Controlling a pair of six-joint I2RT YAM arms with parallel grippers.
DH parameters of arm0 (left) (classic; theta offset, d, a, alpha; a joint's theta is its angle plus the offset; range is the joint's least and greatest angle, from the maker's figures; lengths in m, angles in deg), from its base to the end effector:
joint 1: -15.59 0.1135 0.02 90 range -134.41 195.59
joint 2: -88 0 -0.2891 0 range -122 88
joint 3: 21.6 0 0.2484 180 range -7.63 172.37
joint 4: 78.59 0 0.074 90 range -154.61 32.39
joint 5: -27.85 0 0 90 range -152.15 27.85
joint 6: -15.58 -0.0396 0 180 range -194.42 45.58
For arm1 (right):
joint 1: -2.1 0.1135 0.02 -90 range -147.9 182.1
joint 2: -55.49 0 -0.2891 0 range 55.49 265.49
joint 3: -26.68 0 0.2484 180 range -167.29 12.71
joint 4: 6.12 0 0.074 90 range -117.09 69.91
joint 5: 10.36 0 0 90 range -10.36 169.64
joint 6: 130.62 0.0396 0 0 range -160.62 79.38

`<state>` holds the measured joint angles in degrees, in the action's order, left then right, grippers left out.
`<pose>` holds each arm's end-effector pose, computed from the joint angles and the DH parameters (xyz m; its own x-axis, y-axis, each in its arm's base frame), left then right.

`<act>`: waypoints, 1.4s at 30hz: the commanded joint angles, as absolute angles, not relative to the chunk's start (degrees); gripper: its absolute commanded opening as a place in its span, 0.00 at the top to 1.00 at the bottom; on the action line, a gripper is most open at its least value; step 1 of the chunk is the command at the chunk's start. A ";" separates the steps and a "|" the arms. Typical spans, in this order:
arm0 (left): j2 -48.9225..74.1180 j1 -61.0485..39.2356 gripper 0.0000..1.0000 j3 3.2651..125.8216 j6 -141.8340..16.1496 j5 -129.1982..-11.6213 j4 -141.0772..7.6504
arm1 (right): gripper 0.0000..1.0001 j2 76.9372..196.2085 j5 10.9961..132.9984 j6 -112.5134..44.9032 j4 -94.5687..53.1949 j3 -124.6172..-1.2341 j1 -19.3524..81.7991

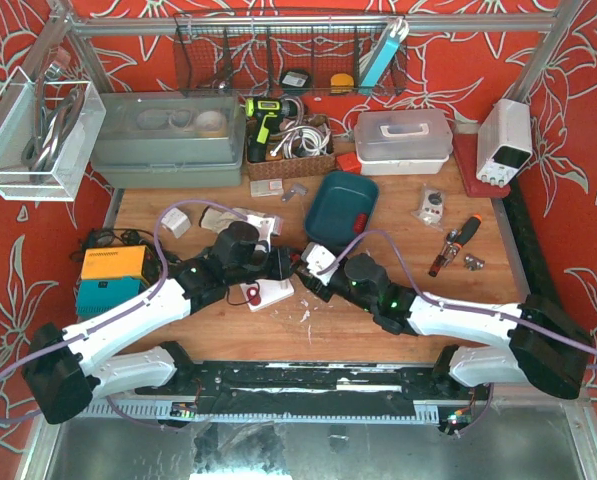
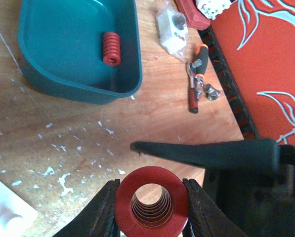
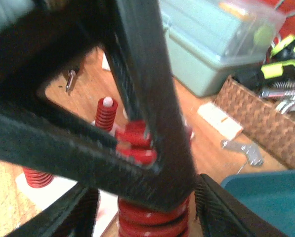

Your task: Install the large spring

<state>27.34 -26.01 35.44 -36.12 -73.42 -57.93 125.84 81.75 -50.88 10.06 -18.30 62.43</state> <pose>0.1662 -0.1579 0.3034 -0.7274 -0.1670 -0.6656 0.4250 0.6519 -0.6280 0.1296 0.2246 0.2612 0.0737 -0.2303 -0.9703 -0.8508 0.4931 -0.1816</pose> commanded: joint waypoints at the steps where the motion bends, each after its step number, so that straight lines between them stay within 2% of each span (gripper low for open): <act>1: 28.83 -25.54 1.00 36.14 -39.07 -67.47 -60.67 | 0.32 128.24 85.03 -49.93 10.26 -19.23 62.79; 2: 28.93 -25.28 1.00 36.36 -39.43 -65.29 -60.09 | 0.27 128.05 85.83 -49.59 10.28 -19.09 62.76; 6: 29.12 -23.39 1.00 36.96 -40.32 -58.74 -58.67 | 0.18 125.72 90.29 -48.91 14.22 -16.24 62.69; 11: 26.68 -20.58 0.98 39.22 -42.77 -52.59 -55.29 | 0.02 123.76 99.63 -47.43 14.04 -15.17 62.20; 13: 25.03 -19.20 0.96 40.15 -43.54 -51.53 -54.32 | 0.01 123.62 103.90 -47.00 12.81 -15.48 61.85; 19: 19.93 -16.78 1.00 41.34 -45.09 -49.46 -52.38 | 0.01 122.47 110.43 -43.85 10.61 -15.02 59.81; 42: 9.60 -15.44 1.00 43.09 -49.64 -46.33 -52.61 | 0.02 121.45 105.16 -42.21 7.62 -15.58 57.82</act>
<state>10.42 -16.09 41.76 -48.03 -48.26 -50.57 122.47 106.60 -42.82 8.42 -16.02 58.21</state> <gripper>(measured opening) 0.309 0.984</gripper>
